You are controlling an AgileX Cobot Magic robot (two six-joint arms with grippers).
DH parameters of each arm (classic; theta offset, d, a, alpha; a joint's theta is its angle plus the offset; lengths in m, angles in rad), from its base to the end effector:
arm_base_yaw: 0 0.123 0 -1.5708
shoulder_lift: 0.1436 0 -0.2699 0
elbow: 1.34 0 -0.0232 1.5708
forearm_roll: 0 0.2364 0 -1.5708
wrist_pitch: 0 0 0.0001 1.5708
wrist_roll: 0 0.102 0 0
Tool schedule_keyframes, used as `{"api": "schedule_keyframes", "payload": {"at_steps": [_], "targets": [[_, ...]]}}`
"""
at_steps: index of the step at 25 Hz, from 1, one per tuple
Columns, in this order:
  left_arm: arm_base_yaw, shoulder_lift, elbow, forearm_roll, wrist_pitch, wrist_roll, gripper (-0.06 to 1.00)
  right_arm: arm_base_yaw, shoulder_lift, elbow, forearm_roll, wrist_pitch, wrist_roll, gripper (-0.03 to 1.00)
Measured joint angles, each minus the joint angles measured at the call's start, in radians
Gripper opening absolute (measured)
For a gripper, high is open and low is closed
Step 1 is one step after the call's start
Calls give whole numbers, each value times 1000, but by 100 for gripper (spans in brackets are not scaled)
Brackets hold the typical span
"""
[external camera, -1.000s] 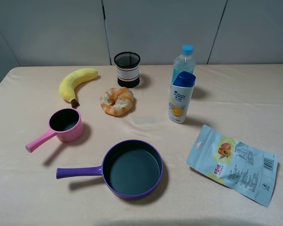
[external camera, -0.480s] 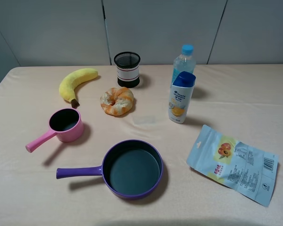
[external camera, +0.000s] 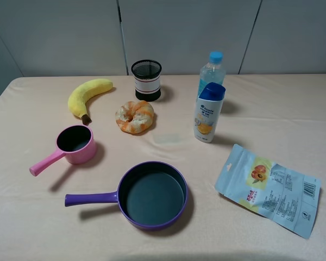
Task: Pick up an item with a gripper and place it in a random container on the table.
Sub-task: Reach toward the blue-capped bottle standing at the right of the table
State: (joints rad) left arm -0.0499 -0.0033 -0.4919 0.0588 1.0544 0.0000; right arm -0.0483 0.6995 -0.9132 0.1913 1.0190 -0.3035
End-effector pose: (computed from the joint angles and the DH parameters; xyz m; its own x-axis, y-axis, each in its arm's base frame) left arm 0.0084 0.0048 0.2638 -0.4531 0.0517 -0.8899 0.0175 0.9986 0.0491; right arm 0.1163 0.0109 0.3511 -0.6226 -0.1684 -0.7642 -0.2043 0.9777 -0.0490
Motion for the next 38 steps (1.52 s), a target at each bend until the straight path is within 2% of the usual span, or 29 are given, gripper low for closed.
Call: {"api": "schedule_keyframes", "payload": {"at_steps": [11,14,24,33,38], "targets": [[0,0,0,0,0,0,87,13,277,-162,54,84,-151,69],[0,0,0,0,0,0,87,68,348,-212,42,104,-163,69],[0,0,0,0,0,0,87,273,593,-409,-92,167,-166,69],[0,0,0,0,0,0,87,376,780,-477,-121,171,-166,69],[0,0,0,0,0,0,87,385,868,-478,-121,169,-166,69]]}}
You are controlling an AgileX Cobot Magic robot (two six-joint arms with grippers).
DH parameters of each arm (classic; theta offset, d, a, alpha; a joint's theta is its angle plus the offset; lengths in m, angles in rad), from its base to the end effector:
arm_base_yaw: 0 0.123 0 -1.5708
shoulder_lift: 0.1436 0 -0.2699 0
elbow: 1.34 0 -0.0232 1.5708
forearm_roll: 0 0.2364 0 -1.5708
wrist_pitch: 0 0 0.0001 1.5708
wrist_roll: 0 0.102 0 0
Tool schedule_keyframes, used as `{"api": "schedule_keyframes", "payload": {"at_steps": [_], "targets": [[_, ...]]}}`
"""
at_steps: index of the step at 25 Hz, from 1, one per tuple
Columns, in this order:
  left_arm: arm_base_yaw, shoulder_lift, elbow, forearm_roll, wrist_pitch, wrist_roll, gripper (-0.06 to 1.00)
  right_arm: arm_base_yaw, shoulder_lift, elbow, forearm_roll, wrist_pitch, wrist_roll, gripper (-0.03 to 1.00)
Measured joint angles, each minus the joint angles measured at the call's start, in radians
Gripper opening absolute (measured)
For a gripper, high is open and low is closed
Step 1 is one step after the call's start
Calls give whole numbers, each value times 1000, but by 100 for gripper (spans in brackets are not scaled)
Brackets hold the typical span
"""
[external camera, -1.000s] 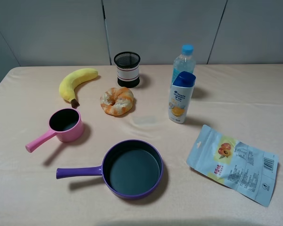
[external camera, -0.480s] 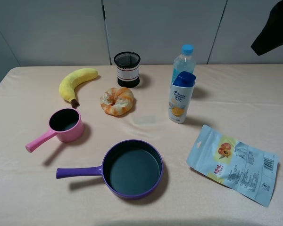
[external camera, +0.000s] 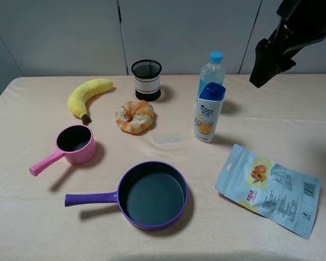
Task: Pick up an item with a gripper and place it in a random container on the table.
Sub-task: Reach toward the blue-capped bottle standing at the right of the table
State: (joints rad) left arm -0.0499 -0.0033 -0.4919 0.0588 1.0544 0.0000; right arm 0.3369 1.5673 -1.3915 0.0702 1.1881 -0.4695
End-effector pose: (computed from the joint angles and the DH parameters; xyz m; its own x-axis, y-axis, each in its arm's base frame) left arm 0.0084 0.0048 0.2638 -0.4531 0.0517 -0.8899 0.0175 0.9986 0.0491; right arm 0.2854 0.1070 0.2950 -0.6666 -0.6870 -0.2893 -0.7014 0.7095 -0.0684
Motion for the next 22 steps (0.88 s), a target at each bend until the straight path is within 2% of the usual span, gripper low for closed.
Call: {"api": "schedule_keyframes", "payload": {"at_steps": [9,22], "targets": [[0,0,0,1,0,0,87,1,130,-82,45,-11,0,69],[0,0,0,1,0,0,87,53,267,-160,82,-56,0,69]]}}
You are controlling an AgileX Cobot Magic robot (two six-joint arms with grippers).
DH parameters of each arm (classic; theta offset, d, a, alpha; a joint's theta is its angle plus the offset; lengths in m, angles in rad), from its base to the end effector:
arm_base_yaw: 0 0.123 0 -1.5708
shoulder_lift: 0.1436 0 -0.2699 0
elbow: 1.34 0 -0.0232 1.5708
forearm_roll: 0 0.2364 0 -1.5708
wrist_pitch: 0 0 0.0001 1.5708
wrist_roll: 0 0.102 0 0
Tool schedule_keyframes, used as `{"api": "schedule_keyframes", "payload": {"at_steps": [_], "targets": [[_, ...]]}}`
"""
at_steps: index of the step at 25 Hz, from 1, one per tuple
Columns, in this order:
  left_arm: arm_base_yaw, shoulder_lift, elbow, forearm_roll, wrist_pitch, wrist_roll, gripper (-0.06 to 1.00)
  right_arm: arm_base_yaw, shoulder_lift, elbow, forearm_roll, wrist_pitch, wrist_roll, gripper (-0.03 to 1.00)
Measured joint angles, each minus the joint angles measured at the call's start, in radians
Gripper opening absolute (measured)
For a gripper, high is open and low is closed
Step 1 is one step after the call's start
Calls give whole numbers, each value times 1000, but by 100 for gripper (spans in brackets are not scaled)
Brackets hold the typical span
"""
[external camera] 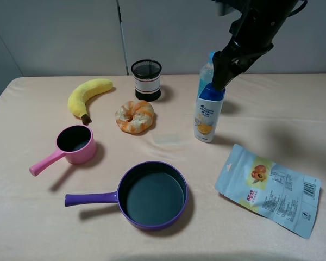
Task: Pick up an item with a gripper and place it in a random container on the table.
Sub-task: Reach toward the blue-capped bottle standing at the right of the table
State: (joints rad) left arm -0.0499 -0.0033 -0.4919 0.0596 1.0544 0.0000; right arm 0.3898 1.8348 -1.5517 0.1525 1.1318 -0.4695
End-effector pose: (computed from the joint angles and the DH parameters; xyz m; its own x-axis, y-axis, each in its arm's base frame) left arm 0.0084 0.0049 0.2638 -0.4531 0.0521 -0.8899 0.0171 0.9986 0.0497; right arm 0.3351 0.1528 0.2496 -0.6642 -0.6941 -0.2778 -0.7275 0.6857 0.0262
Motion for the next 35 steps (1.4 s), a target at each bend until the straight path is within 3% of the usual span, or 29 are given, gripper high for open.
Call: {"api": "schedule_keyframes", "payload": {"at_steps": [12,35], "targets": [[0,0,0,0,0,0,87,54,110,-17,5,-38,-1,69],[0,0,0,0,0,0,87,58,200,-17,-4,-57,2,69]]}}
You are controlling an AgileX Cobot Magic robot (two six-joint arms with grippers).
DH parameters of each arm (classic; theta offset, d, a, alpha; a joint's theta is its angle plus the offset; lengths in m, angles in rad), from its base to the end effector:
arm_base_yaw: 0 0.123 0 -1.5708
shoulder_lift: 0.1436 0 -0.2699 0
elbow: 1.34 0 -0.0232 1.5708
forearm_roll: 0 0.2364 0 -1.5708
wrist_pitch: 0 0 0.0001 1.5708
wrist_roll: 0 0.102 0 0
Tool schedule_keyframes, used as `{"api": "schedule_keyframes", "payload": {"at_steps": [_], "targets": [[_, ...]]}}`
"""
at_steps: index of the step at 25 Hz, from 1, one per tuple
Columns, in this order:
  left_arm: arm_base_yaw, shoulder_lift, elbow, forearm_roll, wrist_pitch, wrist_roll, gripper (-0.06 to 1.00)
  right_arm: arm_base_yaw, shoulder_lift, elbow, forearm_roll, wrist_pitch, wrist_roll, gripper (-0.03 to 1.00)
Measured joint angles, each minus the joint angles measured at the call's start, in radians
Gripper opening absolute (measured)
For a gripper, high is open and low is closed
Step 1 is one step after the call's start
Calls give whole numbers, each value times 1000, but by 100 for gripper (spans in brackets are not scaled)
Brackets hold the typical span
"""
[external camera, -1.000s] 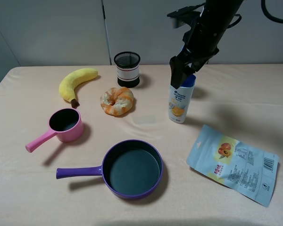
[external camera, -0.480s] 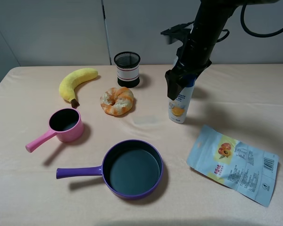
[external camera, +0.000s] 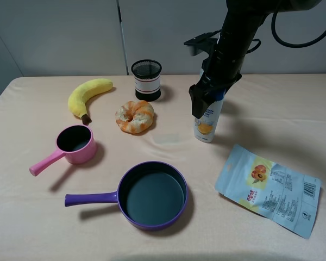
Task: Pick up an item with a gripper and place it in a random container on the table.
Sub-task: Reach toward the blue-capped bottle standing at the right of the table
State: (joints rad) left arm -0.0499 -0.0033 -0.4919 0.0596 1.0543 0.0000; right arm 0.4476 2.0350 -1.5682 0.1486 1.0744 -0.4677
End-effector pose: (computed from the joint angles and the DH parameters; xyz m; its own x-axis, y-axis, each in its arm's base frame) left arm 0.0084 0.0049 0.2638 -0.4530 0.0521 -0.8900 0.0171 0.9986 0.0497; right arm 0.3498 0.1827 0.1781 -0.6542 -0.7388 -0.1617 -0.7545 0.6522 0.0724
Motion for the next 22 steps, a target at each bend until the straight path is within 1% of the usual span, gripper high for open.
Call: {"api": "schedule_keyframes", "payload": {"at_steps": [2,8,12,13,22], "targets": [[0,0,0,0,0,0,87,0,0,0,0,1,1,65],[0,0,0,0,0,0,87,0,0,0,0,14,3,47],[0,0,0,0,0,0,87,0,0,0,-6,30,3,30],[0,0,0,0,0,0,87,0,0,0,-10,30,3,27],[0,0,0,0,0,0,87,0,0,0,-13,32,3,27]]}}
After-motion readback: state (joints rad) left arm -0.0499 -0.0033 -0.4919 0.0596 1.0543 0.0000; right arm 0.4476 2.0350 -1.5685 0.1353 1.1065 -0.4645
